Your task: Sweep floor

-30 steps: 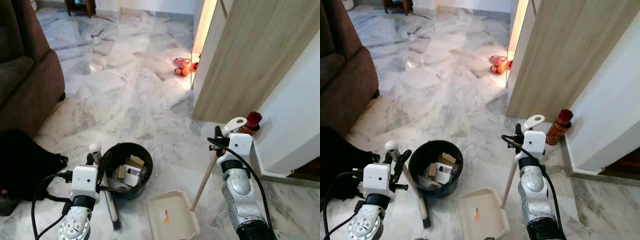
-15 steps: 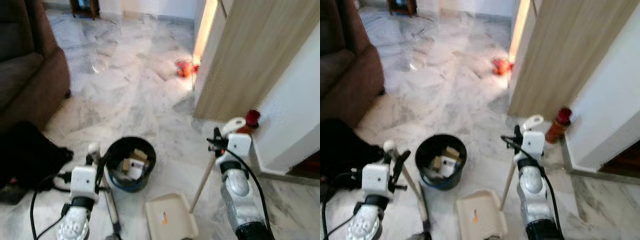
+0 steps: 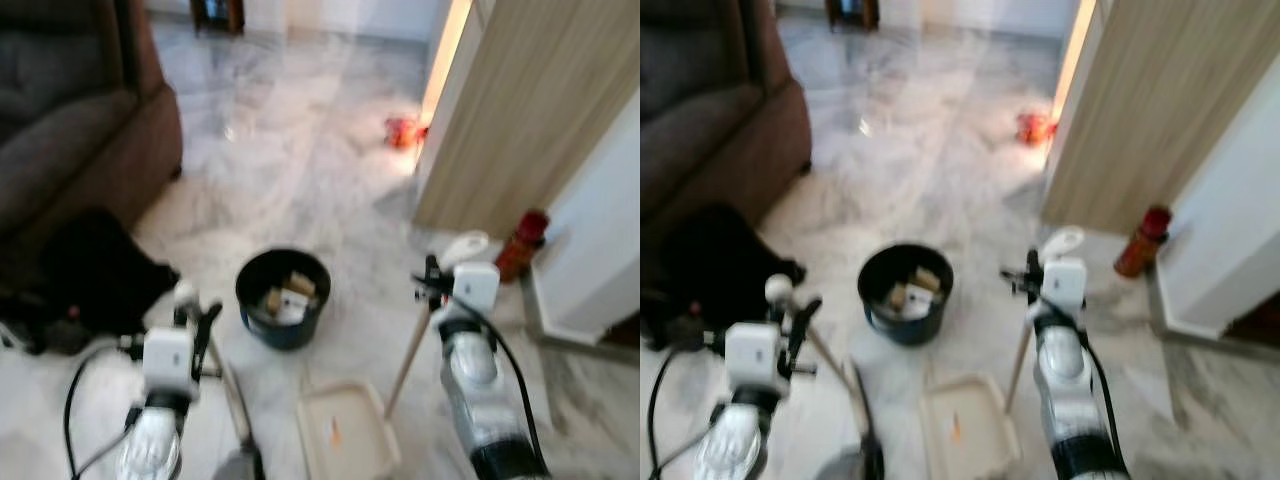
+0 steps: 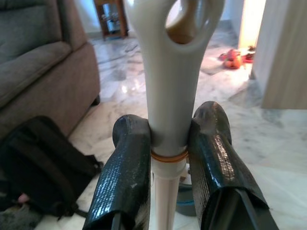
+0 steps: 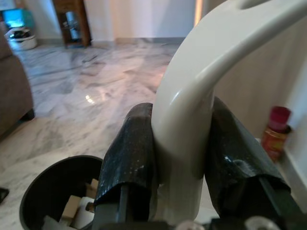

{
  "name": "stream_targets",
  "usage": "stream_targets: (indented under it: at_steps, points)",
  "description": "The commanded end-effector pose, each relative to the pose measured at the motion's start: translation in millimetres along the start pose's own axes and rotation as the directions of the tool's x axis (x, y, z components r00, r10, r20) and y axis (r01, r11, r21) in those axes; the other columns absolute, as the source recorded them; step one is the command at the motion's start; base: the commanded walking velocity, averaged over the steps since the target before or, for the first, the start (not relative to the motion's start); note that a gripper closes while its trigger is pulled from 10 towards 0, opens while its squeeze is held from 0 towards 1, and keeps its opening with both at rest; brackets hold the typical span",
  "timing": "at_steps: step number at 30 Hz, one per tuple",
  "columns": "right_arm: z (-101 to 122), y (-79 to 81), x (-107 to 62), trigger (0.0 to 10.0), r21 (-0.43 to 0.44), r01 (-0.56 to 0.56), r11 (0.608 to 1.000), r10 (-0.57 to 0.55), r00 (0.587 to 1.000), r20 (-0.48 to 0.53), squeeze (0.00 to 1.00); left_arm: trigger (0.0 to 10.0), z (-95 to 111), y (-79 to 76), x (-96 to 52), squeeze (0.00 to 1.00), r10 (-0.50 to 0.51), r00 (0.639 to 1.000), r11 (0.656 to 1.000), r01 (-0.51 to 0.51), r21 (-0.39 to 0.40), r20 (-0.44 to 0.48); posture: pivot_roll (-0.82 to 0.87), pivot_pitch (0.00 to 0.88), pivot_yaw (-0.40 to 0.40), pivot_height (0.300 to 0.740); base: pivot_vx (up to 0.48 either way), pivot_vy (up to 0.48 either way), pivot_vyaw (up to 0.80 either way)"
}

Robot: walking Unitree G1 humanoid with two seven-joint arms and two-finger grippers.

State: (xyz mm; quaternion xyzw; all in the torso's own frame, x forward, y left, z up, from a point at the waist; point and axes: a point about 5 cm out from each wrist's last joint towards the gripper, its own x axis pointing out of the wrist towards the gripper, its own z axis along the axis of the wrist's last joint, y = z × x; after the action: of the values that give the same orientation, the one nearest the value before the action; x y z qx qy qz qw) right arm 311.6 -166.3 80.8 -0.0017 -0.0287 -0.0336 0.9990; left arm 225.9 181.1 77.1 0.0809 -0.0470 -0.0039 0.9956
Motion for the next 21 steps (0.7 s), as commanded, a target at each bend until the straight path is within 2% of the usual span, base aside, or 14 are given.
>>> stream_targets:
  at_steps: [1, 4, 14, 21]
  points:
    - [7.9, -2.4, 3.6, 10.0, -0.001, 0.01, 1.0, -0.01, 0.999, 0.037, 0.0, 10.0, 5.5, 5.1, 3.6, 0.0, 0.006, 1.0, 1.0, -0.007, 0.011, 0.029, 0.12, 0.118, -0.047, 0.74, -0.277, 0.0, 0.0]
    - [7.7, -1.8, 3.8, 10.0, 0.0, 0.011, 1.0, -0.011, 0.999, 0.034, 0.0, 10.0, 5.3, 6.1, 4.4, 0.0, 0.008, 1.0, 1.0, -0.008, 0.014, 0.027, 0.11, 0.121, -0.045, 0.74, -0.281, 0.0, 0.0]
    - [9.4, -2.9, 4.1, 10.0, 0.009, 0.024, 1.0, -0.024, 0.999, 0.041, 0.0, 10.0, 2.0, 4.3, 6.7, 0.0, 0.002, 1.0, 1.0, -0.003, 0.028, 0.008, 0.11, 0.114, -0.046, 0.74, 0.0, 0.0, 0.0]
    - [9.1, -2.3, 4.3, 10.0, 0.011, 0.022, 1.0, -0.023, 0.999, 0.042, 0.0, 10.0, 0.7, 4.6, 8.2, 0.0, 0.005, 1.0, 0.999, -0.005, 0.032, 0.003, 0.11, 0.106, -0.051, 0.74, 0.0, 0.0, -0.8]
